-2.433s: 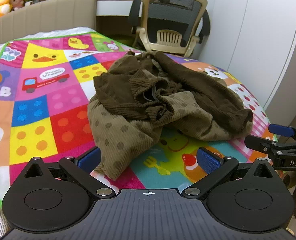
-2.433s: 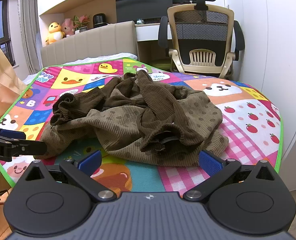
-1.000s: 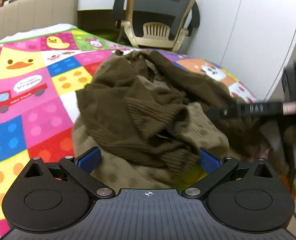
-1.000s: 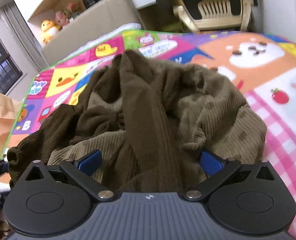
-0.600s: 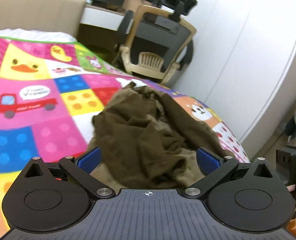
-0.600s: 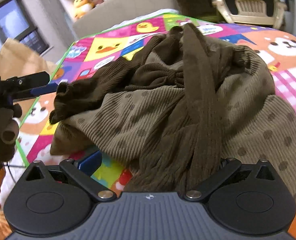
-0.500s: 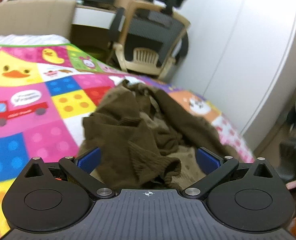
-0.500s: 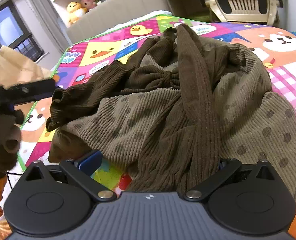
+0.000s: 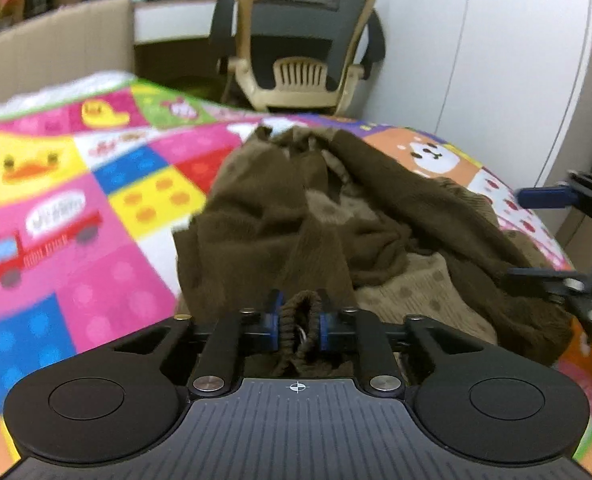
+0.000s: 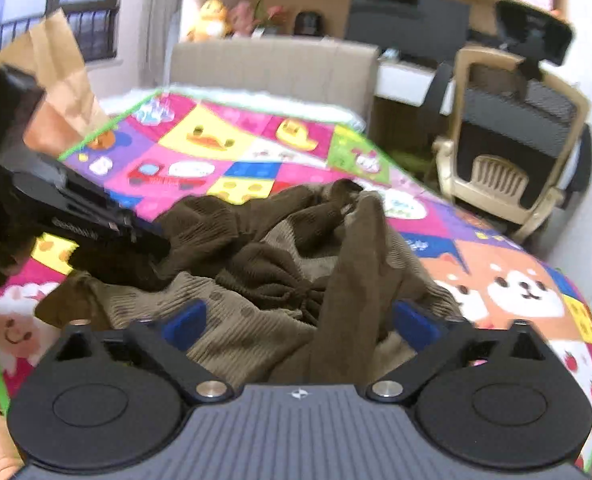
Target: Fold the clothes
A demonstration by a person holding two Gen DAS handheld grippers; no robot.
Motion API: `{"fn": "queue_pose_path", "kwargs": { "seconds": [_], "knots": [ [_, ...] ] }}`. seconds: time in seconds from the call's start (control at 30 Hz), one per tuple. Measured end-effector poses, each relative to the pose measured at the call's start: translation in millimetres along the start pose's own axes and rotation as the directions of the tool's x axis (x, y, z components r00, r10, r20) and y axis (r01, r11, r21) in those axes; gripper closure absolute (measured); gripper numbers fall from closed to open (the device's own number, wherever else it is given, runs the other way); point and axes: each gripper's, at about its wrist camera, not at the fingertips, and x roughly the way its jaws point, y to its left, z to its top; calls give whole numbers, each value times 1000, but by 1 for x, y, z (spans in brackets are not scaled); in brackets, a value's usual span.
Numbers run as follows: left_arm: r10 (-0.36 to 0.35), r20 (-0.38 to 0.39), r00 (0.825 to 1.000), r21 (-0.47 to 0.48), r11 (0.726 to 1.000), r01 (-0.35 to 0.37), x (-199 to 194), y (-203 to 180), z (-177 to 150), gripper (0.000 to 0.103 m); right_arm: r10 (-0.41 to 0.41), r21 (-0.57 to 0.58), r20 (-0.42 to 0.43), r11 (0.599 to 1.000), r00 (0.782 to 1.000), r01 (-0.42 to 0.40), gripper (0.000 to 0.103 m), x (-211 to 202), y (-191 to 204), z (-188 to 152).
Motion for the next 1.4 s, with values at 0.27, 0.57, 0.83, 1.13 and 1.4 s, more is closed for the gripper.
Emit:
{"fn": "queue_pose_path", "kwargs": {
  "seconds": [0.27, 0.57, 0.83, 1.13, 1.4],
  "knots": [
    [255, 117, 960, -41, 967, -252, -13, 75, 34, 91, -146, -196, -170, 974, 975, 112, 97, 44, -32, 18],
    [525, 159, 836, -224, 844, -488, -22, 163, 46, 84, -648, -82, -52, 761, 760, 644, 91, 60, -161, 51],
    [325, 155, 933, -137, 942, -305, -51, 119, 14, 15, -358, 35, -20, 933, 934, 358, 31, -17, -112, 3],
    [-165, 3, 986, 217, 963, 160, -50, -19, -50, 7, 54, -222, -87, 972, 995, -73, 23, -34, 48, -54],
    [387, 226, 894, 152, 893, -424, -47, 6, -18, 6, -110, -296, 34, 948, 993, 115, 20, -30, 61, -37]
  ]
}}
